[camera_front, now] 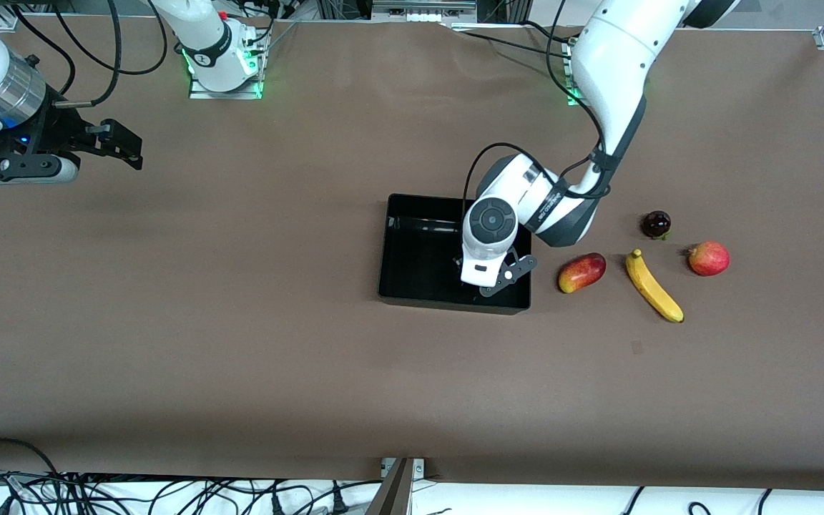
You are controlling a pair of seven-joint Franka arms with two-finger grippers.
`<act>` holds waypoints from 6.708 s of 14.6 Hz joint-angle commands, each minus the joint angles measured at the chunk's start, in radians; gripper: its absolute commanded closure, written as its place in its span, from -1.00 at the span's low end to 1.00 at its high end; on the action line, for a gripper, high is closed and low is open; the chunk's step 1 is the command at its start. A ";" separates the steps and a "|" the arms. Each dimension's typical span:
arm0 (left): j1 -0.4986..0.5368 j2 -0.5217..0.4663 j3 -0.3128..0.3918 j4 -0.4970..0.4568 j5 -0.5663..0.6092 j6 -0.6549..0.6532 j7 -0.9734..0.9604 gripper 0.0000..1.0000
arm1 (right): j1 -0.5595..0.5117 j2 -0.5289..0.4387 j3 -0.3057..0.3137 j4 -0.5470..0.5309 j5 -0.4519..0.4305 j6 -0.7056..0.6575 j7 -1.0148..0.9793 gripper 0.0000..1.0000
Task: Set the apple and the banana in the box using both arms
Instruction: 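Lower the apple into the box and open the left gripper, then move the left gripper to the yellow banana and grasp it, then lift the banana and carry it over the box with the left gripper, then lower the banana into the box and open the left gripper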
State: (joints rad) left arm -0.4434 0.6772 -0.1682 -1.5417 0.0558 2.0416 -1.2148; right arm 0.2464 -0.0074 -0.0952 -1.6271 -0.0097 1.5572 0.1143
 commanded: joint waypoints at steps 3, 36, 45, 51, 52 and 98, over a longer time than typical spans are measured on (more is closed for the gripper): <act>0.038 -0.169 0.004 -0.009 -0.025 -0.090 0.003 -1.00 | 0.004 0.003 -0.001 0.015 -0.004 -0.017 -0.002 -1.00; 0.592 0.028 0.021 -0.034 0.067 -0.020 0.621 -1.00 | 0.004 0.003 -0.001 0.015 -0.004 -0.019 0.001 -1.00; 0.631 0.025 0.015 -0.138 0.055 0.040 0.684 -0.82 | 0.004 0.003 0.000 0.015 -0.004 -0.019 -0.001 -1.00; 0.631 0.018 0.012 -0.143 0.055 0.031 0.675 0.79 | 0.004 0.003 0.000 0.015 -0.004 -0.019 -0.001 -1.00; 0.631 0.012 0.009 -0.138 0.055 0.025 0.672 1.00 | 0.004 0.004 0.000 0.015 -0.004 -0.019 -0.001 -1.00; -0.146 0.251 -0.039 0.259 0.059 0.144 0.399 0.92 | 0.004 0.004 0.000 0.013 -0.004 -0.022 -0.004 -1.00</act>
State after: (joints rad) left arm -0.5730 0.9152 -0.2248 -1.3230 0.1053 2.1963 -0.8166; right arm 0.2474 -0.0060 -0.0953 -1.6270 -0.0097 1.5513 0.1142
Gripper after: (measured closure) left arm 0.573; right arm 0.000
